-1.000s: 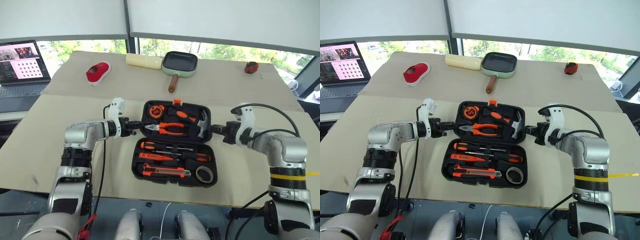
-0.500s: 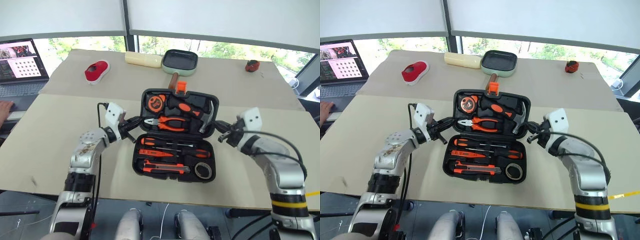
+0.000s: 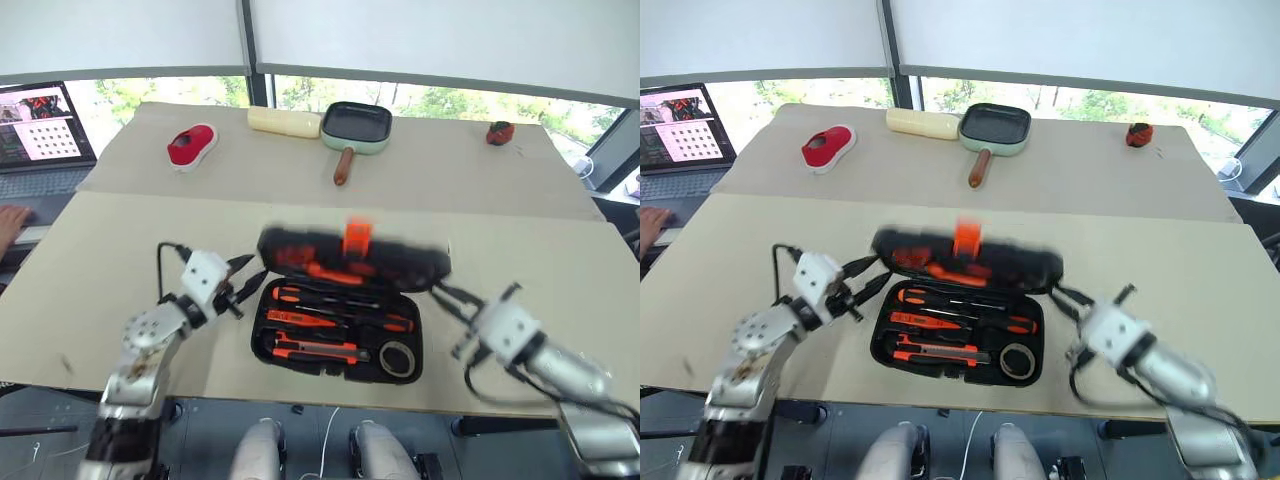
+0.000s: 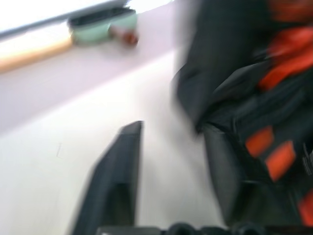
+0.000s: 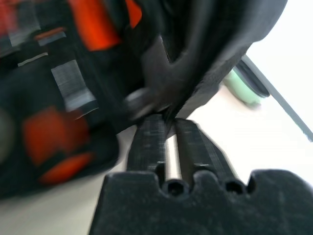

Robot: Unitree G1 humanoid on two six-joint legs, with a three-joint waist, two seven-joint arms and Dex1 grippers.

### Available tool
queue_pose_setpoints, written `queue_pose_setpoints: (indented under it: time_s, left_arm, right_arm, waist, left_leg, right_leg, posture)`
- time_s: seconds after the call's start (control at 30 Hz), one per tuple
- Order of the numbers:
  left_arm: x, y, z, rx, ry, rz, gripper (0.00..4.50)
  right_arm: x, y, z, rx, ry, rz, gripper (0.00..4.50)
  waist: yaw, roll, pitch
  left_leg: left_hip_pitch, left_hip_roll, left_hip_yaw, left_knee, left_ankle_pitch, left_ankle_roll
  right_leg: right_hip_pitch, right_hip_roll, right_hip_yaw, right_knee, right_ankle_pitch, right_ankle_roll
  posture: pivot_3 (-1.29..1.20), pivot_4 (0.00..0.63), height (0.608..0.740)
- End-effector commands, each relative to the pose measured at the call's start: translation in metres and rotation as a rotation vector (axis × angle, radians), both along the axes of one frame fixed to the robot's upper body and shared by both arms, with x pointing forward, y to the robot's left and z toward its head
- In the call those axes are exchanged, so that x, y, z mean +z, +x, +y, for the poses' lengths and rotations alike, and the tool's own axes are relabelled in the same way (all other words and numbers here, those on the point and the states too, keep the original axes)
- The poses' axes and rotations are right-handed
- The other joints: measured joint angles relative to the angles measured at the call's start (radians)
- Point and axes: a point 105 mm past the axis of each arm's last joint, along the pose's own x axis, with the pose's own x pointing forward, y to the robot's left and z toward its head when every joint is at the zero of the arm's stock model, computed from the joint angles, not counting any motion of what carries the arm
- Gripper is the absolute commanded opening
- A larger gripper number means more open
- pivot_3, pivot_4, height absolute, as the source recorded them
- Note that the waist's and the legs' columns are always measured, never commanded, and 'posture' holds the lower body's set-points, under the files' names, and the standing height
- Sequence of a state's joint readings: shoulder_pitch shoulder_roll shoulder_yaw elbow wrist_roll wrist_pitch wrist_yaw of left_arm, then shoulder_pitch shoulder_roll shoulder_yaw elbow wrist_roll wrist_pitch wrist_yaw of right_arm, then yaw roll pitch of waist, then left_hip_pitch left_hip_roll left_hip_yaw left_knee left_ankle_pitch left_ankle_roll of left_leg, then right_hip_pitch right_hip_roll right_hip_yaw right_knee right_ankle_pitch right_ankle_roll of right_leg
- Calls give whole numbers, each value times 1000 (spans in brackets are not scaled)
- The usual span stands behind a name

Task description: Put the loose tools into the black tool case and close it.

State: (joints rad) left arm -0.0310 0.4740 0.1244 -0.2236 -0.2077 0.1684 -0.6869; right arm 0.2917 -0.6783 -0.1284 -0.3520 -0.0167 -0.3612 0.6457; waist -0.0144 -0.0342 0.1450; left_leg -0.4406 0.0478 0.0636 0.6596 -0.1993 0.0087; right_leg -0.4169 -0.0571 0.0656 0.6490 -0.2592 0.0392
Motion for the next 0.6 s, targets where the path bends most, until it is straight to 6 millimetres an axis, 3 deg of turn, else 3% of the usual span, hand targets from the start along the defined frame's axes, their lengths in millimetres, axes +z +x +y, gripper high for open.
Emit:
queue_pose_setpoints:
  time_s: [0.03, 0.1, 0.23, 0.33, 0.43, 0.5, 0.53, 0.6]
  left_arm:
    - [19, -17, 11, 30, -6, -20, 3563]
    - [20, -26, 24, 37, -5, 40, 4307]
    - [28, -31, 44, -59, 66, 168, 4476]
    - [35, -13, 50, -170, 161, 203, 4500]
    - [41, 15, 50, -220, 221, 179, 3791]
    - [44, 38, 40, -258, 268, 136, 3000]
    - [44, 48, 32, -284, 279, 128, 2668]
    - [42, 62, 14, -351, 304, 105, 1813]
  right_arm:
    - [14, -20, -1, 45, -87, -91, 2018]
    - [11, -31, -9, 41, -101, -1, 2737]
    - [1, -69, -10, 130, -73, 359, 2774]
    - [-8, -93, 0, 230, -55, 566, 1969]
    - [-11, -94, 12, 288, -85, 595, 920]
    - [-11, -89, 24, 317, -92, 591, 232]
    - [-12, -85, 30, 321, -91, 592, 18]
    - [-15, -78, 40, 325, -99, 584, 0]
  waist:
    - [1, 0, 0]
    - [-1, 0, 0]
    - [4, -1, 1]
    - [20, -2, 1]
    - [25, -2, 1]
    - [25, -4, 0]
    - [27, -5, 1]
    - [27, -7, 1]
  left_leg:
    - [0, 0, 0, 1, 0, 0]
    - [3, 1, 2, 1, 1, 0]
    - [22, 4, 3, 0, -1, -4]
    - [27, 4, 3, -1, -3, -9]
    - [28, 3, 2, -1, -4, -9]
    - [27, 3, 2, -1, -4, -9]
    - [26, 2, 3, -1, -3, -8]
    - [23, 1, 6, 0, 0, -2]
  right_leg:
    - [0, 0, 0, 0, 0, 0]
    - [2, -1, 1, 1, 0, 0]
    - [16, -1, 0, -1, -10, -5]
    - [20, -3, -1, -2, -12, -6]
    - [21, -5, -1, -4, -13, -6]
    - [21, -5, 0, -6, -12, -7]
    - [21, -4, 0, -6, -11, -7]
    - [23, -3, 0, -5, -7, -9]
  posture:
    - [0, 150, 740]
    - [0, 150, 740]
    - [0, 150, 740]
    - [0, 150, 740]
    - [0, 150, 740]
    - [0, 150, 740]
    - [0, 150, 740]
    - [0, 150, 740]
